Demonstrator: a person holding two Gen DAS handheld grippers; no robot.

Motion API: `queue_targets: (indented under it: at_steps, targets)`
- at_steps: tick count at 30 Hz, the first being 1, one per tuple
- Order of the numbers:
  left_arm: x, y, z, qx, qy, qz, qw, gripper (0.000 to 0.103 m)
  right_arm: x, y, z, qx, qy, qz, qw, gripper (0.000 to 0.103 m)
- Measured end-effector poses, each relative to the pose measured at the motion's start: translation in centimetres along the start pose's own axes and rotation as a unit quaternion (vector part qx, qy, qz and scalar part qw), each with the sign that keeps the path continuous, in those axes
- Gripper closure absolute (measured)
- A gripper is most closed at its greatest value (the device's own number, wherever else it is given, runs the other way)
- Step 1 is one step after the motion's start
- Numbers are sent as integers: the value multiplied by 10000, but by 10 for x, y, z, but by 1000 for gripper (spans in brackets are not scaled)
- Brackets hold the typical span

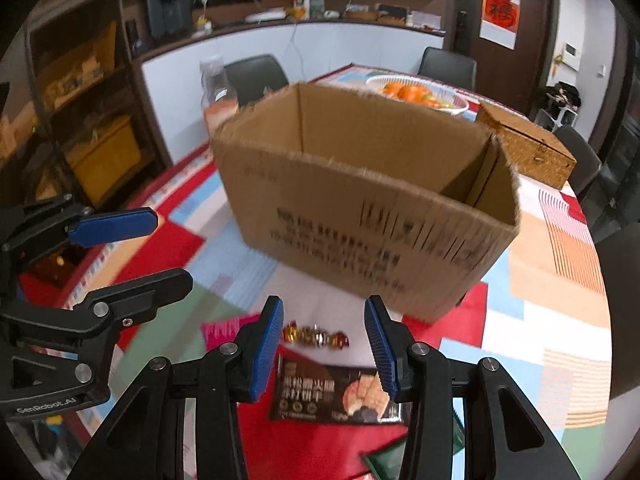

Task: Organize snacks
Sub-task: 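Move left tool to pink bag while right tool moves to dark cracker pack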

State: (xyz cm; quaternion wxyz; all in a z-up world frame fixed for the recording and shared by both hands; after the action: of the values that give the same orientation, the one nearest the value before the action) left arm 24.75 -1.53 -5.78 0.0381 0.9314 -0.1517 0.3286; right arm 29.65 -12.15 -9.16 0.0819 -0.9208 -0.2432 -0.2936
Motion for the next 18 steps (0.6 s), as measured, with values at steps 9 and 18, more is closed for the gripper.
queue_targets:
  at_steps: [9, 18]
  targets:
    - [-30, 5, 29, -184, -544, 24, 9983, 51, -19, -8, 22, -76, -431, -412, 9982, 60]
    - [-42, 4, 57, -373, -947, -109, 9947, 49, -25, -9, 45, -115, -789, -644, 9947, 60]
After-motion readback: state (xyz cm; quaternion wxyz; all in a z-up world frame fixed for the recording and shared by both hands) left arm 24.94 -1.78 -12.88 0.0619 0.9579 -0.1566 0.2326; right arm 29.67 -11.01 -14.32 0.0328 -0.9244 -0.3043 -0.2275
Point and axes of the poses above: each gripper's, at about its wrist camera, not at the fingertips, and z roughly the way its jaws point, y to its right, x to its top, the point moved 5 cm from there along z, roughly the way its jaws point, and after that the axes turned 2 degrees about -y, right-handed, at the moved point
